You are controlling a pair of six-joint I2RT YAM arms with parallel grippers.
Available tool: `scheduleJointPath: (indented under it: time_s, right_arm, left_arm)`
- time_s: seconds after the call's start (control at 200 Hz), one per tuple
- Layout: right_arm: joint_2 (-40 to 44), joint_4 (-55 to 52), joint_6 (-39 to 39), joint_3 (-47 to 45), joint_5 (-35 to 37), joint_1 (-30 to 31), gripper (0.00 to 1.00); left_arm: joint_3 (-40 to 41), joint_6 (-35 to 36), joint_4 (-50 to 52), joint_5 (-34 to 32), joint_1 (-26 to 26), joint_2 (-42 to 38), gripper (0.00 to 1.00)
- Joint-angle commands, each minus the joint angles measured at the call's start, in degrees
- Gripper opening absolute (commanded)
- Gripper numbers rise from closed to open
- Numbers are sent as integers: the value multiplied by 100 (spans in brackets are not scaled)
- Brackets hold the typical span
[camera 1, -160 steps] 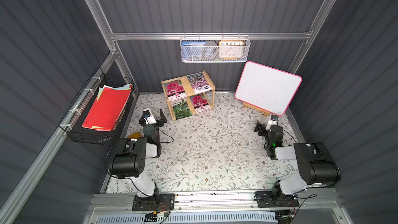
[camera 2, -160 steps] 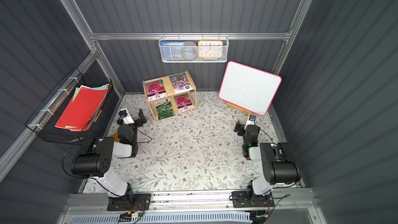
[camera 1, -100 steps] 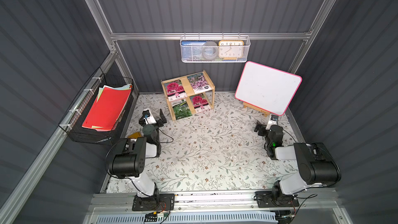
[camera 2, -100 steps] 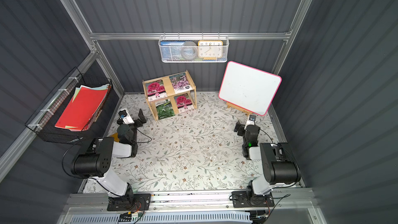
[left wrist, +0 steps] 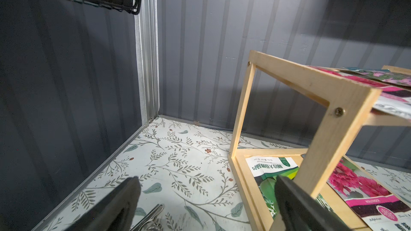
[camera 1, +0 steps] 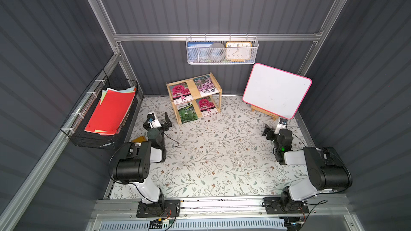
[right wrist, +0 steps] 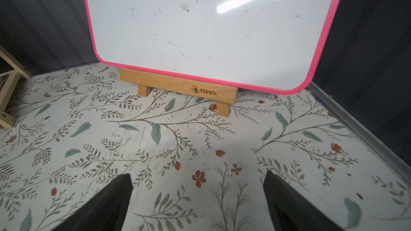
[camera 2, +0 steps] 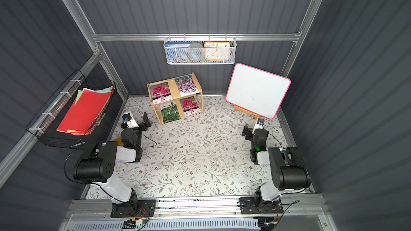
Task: Take the seed bag off the shelf
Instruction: Move the shelf to the center of the board.
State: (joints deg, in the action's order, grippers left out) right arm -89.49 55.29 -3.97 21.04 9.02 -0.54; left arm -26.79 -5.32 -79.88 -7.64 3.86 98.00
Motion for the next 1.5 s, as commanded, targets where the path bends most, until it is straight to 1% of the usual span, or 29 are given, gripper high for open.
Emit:
scheduleJointPath:
  time_s: [0.0,0.2,0.275,0.32,0.42,0.495,0.56,0.62,0.66,0.7,0.765,0.81,0.835,0.895,0.975,1.02,1.07,1.13,1.231,1.281,1.361,1.496]
  right_arm:
    - [-33,78,19,6,26,44,99]
    - [-16,-18,18,36,-15,40,99]
    - [-44,58,65,25,-85,36,99]
    - [-44,-2,94,52,-150,36,99]
    - [-47,-15,88,58,-147,40,99]
    - [-27,-41,69,57,-220,23,99]
    - [-8,-157,144,110,-469,10,92]
    - [58,-183,233,130,-637,14,85]
    - [222,-495,326,220,-801,32,83]
    - [453,-979,352,375,-780,61,83]
    - [896,-2390,250,858,-785,100,83]
    - [1124,-3411,111,1232,-865,126,81]
    - [1200,-3793,-1,1418,-910,145,81]
    - [1306,-4159,-174,1610,-1144,221,81]
    - [1359,-4358,-376,1771,-1246,441,81]
    - [1335,-4676,-450,1993,-1308,596,81]
    - [1224,-5086,-469,2315,-1405,808,81]
    - [990,-5517,-437,2792,-1305,1180,81]
    - [510,-5941,-368,3590,-1205,1795,82]
    - [293,-5907,-400,3882,-1254,1996,82]
    - [-38,-5555,-459,4163,-1332,2188,83]
    - [-511,-4880,-618,4464,-1730,2258,83]
  left_arm:
    - [-79,-56,7,66,19,-35,100]
    - [-65,-57,-2,72,19,-44,100]
    - [-82,-147,4,-165,19,-72,100]
    - [-191,-213,330,-461,19,-230,100]
    - [-391,-143,1075,-627,-28,-690,100]
    - [-419,-13,1290,-1258,-325,-1046,100]
    - [-548,-4,1599,-1826,-664,-1335,100]
    - [-859,-69,2226,-1999,-923,-1534,100]
    - [-1155,-217,2773,-2005,-1015,-1598,100]
    - [-1442,-435,3299,-1989,-1077,-1620,100]
    - [-1760,-742,3877,-2063,-1185,-1640,100]
    - [-1828,-912,4069,-2171,-1278,-1688,100]
    - [-1821,-1008,4132,-2301,-1335,-1741,100]
    - [-1779,-1285,4346,-2499,-1409,-1915,100]
    - [-1784,-1647,4791,-2624,-1414,-2132,100]
    - [-1842,-1829,5106,-2671,-1414,-2208,100]
    - [-1954,-2012,5476,-2662,-1413,-2261,100]
    - [-2072,-2179,5811,-2512,-1422,-2289,100]
    - [-1963,-2150,5885,-2113,-1456,-2365,100]
    - [-1732,-1994,5669,-1937,-1488,-2476,100]
    - [-1264,-1723,5177,-1527,-1521,-2792,100]
    - [-340,-1085,3963,-861,-1589,-3445,100]
